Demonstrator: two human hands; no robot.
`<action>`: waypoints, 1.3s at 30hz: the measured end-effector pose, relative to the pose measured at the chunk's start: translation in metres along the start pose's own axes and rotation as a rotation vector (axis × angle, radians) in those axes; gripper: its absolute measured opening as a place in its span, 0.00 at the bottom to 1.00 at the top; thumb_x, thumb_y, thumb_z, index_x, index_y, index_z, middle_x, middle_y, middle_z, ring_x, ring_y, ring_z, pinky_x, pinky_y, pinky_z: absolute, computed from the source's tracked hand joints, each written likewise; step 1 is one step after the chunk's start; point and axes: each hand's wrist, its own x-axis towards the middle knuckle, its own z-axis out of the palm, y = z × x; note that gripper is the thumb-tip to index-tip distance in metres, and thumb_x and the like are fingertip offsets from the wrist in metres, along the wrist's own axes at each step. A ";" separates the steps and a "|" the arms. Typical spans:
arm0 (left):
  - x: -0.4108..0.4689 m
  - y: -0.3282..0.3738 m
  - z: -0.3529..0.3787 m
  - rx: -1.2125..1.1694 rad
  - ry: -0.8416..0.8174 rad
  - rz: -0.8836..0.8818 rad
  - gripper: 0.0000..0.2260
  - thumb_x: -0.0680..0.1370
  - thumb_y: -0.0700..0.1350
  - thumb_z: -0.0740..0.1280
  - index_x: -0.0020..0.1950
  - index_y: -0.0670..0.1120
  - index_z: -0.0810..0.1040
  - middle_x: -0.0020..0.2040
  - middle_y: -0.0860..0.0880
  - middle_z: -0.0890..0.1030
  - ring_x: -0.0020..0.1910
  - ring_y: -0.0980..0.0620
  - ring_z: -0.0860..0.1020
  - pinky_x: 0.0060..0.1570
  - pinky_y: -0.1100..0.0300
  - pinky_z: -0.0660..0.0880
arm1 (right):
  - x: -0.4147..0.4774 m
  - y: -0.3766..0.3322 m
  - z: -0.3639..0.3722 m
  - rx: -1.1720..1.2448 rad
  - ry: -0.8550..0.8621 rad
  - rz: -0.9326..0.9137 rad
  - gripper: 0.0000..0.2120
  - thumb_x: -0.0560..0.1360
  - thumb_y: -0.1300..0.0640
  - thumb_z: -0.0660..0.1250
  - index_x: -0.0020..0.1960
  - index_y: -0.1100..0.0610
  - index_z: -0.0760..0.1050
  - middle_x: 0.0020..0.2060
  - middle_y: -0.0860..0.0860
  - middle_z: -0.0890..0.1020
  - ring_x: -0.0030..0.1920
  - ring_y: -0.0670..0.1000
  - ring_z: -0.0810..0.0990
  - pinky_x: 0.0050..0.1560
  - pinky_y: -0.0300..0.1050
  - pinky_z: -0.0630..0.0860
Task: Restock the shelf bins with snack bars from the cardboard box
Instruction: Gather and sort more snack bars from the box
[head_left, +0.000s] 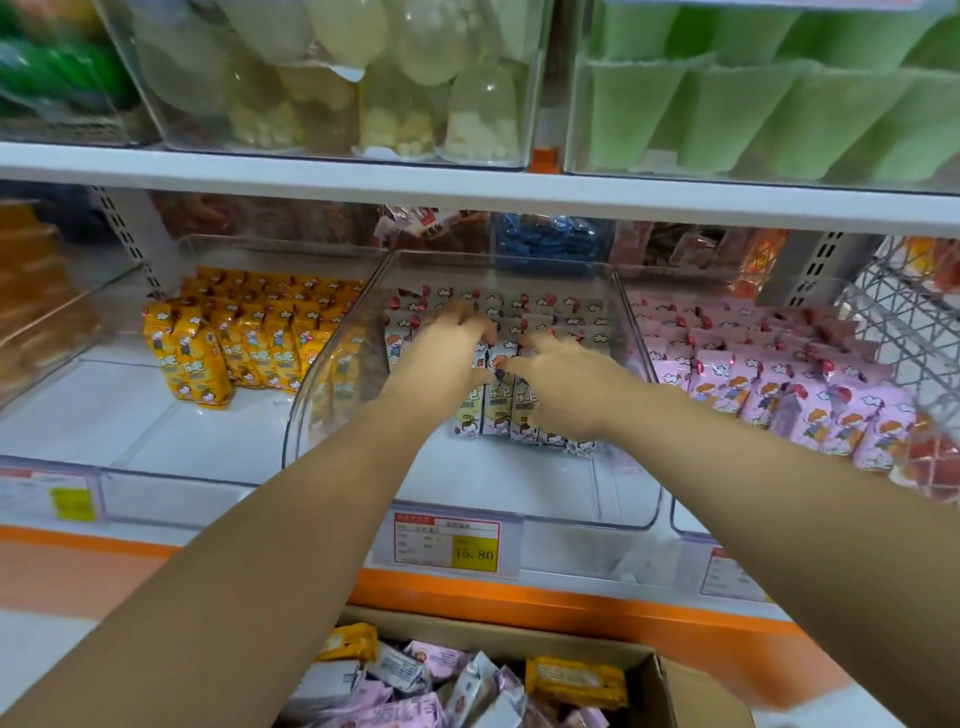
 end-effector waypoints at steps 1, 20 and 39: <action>0.001 0.000 0.001 0.013 0.005 0.015 0.18 0.72 0.43 0.73 0.60 0.44 0.74 0.63 0.43 0.70 0.59 0.42 0.72 0.57 0.49 0.72 | 0.000 0.000 0.001 0.000 0.003 0.003 0.26 0.77 0.61 0.63 0.73 0.52 0.62 0.64 0.58 0.65 0.65 0.60 0.66 0.60 0.55 0.70; -0.105 0.026 -0.046 -0.375 0.149 0.084 0.12 0.77 0.42 0.68 0.60 0.48 0.77 0.53 0.55 0.72 0.49 0.63 0.71 0.53 0.72 0.69 | -0.082 -0.026 -0.009 0.339 0.463 -0.130 0.17 0.76 0.59 0.65 0.65 0.52 0.74 0.58 0.51 0.78 0.56 0.52 0.76 0.57 0.48 0.73; -0.277 -0.048 0.043 0.022 -0.626 -0.216 0.14 0.79 0.48 0.65 0.63 0.47 0.76 0.62 0.49 0.78 0.59 0.52 0.75 0.58 0.59 0.70 | -0.154 -0.072 0.198 0.519 -0.151 -0.091 0.22 0.76 0.57 0.67 0.69 0.51 0.68 0.67 0.50 0.69 0.64 0.50 0.71 0.64 0.44 0.69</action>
